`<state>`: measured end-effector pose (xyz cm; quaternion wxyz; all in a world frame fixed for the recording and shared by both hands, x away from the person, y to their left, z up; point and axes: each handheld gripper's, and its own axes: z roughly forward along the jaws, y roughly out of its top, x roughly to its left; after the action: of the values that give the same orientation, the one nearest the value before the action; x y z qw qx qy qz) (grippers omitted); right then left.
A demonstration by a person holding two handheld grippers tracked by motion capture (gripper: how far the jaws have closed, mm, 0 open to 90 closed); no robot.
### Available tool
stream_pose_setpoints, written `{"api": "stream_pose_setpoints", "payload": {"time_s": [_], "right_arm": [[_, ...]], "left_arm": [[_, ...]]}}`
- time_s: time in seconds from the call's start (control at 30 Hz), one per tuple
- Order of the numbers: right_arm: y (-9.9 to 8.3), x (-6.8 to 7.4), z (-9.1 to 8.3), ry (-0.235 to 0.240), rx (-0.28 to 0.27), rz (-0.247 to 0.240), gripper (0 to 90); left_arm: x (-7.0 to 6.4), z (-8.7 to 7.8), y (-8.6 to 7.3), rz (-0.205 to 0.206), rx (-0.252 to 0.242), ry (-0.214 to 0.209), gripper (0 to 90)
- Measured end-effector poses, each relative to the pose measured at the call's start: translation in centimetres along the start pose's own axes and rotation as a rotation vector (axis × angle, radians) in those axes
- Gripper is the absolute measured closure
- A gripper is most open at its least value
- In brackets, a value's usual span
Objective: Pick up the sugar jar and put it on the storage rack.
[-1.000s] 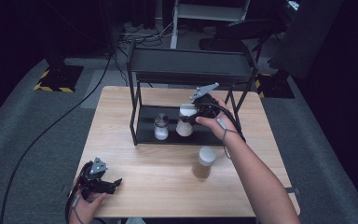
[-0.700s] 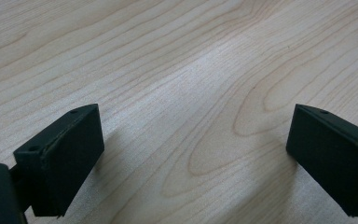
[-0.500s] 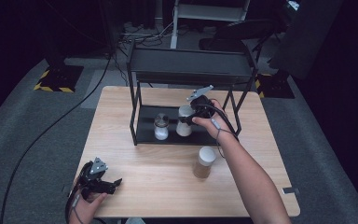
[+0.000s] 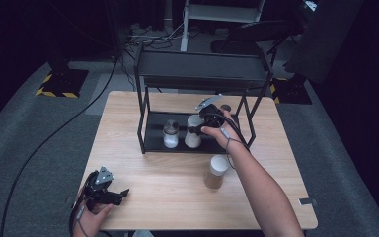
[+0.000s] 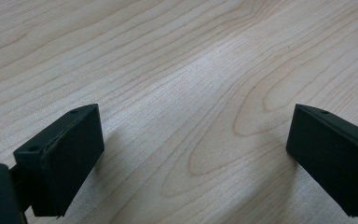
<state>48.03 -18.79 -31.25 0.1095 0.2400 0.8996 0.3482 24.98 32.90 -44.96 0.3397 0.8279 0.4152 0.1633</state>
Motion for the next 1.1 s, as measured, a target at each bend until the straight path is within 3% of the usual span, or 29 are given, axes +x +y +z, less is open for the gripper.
{"api": "stream_pose_setpoints", "payload": {"time_s": [0.37, 0.43, 0.57, 0.73, 1.1], "right_arm": [[-0.1, -0.4, 0.1, 0.008, -0.001, 0.02, 32.2], [-0.2, -0.4, 0.0, 0.009, -0.015, 0.019, 24.1], [-0.3, 0.0, -1.0, -0.01, -0.05, 0.025, 15.2], [-0.6, 0.3, -2.6, -0.025, -0.074, 0.029, 10.2], [-1.8, 1.6, -6.3, -0.038, -0.118, 0.01, 9.5]], "left_arm": [[0.0, 0.0, 0.0, -0.001, -0.001, 0.0, 3.4], [0.0, 0.0, 0.0, -0.001, -0.001, 0.0, 3.5], [0.0, 0.0, 0.0, -0.001, 0.0, 0.0, 3.4], [0.0, 0.0, 0.0, 0.0, -0.001, 0.001, 3.5], [0.0, 0.0, 0.0, -0.001, -0.001, 0.001, 3.4]]}}
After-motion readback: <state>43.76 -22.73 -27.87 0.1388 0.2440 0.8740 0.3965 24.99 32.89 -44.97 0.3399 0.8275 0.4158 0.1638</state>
